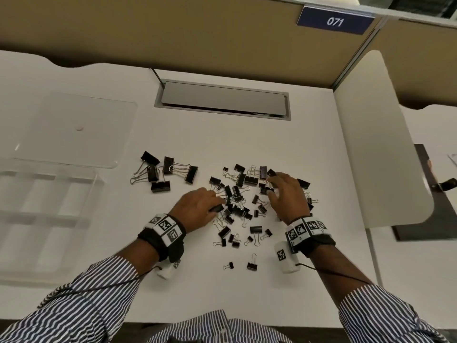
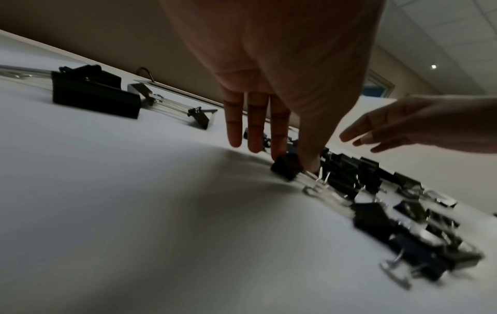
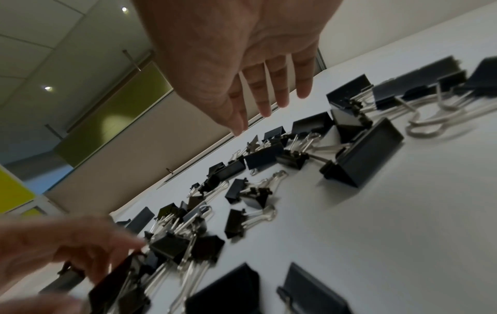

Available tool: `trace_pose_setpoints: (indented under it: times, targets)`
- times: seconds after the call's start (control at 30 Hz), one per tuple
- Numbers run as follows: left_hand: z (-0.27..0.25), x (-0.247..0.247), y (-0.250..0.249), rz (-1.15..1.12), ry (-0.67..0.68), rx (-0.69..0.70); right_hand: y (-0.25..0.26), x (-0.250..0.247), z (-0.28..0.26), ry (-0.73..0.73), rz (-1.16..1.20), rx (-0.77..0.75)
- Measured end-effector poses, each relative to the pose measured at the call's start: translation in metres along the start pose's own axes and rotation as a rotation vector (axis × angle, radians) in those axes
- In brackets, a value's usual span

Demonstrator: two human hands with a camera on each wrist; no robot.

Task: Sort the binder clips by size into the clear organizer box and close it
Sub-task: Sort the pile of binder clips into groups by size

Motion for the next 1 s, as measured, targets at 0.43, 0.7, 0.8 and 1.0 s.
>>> trace_pose_setpoints:
  times: [0.43,0.7,0.8,1.0]
  targets:
    - [0.008,-0.002,0.025,0.008,0.22,-0.049,0.012,0.009,0.046,0.114,-0.031,-0.071]
    - [0.004,-0.027,0.032,-0.144,0.08,0.019,0.021,0.023,0.06,0.101,-0.16,-0.151]
    - [0.018,-0.036,0.024,-0.286,-0.002,-0.025,0.018,0.017,0.06,0.082,-0.196,-0.179]
    - [0.067,-0.023,-0.005,-0.164,-0.169,-0.037,0.002,-0.002,0.056,0.098,-0.25,-0.192]
Point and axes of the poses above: each hand's wrist, its own z-axis towards the middle knuckle, its own x-axis out of the palm, y = z × x, the point moved 5 cm from there along z, towards the middle knuckle, and after that the axes turned 7 degrees about -y, right-handed, at the moved point
